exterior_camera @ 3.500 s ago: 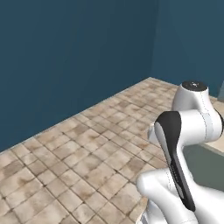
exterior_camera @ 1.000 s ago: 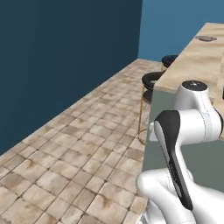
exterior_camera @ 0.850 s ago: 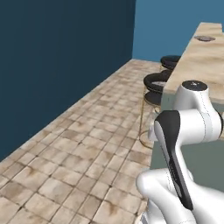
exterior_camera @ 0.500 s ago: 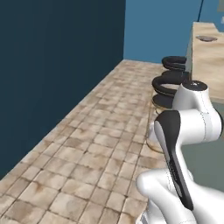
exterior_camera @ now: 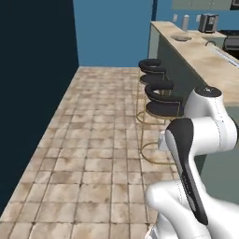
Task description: Retrieve the butter from the fridge and place it on a plate on the dining table. Then retrieve the butter knife by the fridge and place it near the plate.
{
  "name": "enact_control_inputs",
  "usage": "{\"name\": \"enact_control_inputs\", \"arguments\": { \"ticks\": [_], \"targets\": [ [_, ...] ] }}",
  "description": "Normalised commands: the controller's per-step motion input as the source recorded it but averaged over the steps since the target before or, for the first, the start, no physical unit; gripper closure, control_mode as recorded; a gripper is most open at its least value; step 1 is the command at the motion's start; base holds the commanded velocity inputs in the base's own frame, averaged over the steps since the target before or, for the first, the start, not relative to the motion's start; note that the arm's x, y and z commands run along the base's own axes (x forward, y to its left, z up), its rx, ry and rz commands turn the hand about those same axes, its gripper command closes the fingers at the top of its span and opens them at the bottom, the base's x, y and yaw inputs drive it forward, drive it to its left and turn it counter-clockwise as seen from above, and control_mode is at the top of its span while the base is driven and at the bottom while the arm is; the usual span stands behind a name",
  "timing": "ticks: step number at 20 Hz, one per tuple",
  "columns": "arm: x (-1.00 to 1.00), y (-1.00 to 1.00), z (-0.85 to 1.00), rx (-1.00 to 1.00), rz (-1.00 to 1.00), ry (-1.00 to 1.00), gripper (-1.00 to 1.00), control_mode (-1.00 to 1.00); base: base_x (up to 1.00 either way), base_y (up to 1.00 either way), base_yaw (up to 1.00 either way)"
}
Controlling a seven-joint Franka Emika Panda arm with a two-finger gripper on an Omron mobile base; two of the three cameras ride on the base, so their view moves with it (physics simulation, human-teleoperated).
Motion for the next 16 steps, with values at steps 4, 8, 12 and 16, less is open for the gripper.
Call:
{"name": "enact_control_inputs", "arguments": {
  "ticks": [4, 8, 12, 16],
  "targets": [
    [0.0, 0.0, 0.0, 0.0, 0.0, 0.0, 1.0, 1.0, 0.57, 1.0, -0.49],
    [0.0, 0.0, 0.0, 0.0, 0.0, 0.0, 1.0, 1.0, 0.62, 1.0, -0.47],
    [0.0, 0.0, 0.0, 0.0, 0.0, 0.0, 1.0, 1.0, 0.56, 1.0, -0.54],
    [0.0, 0.0, 0.0, 0.0, 0.0, 0.0, 1.0, 1.0, 0.6, 1.0, -0.56]
  ]
}}
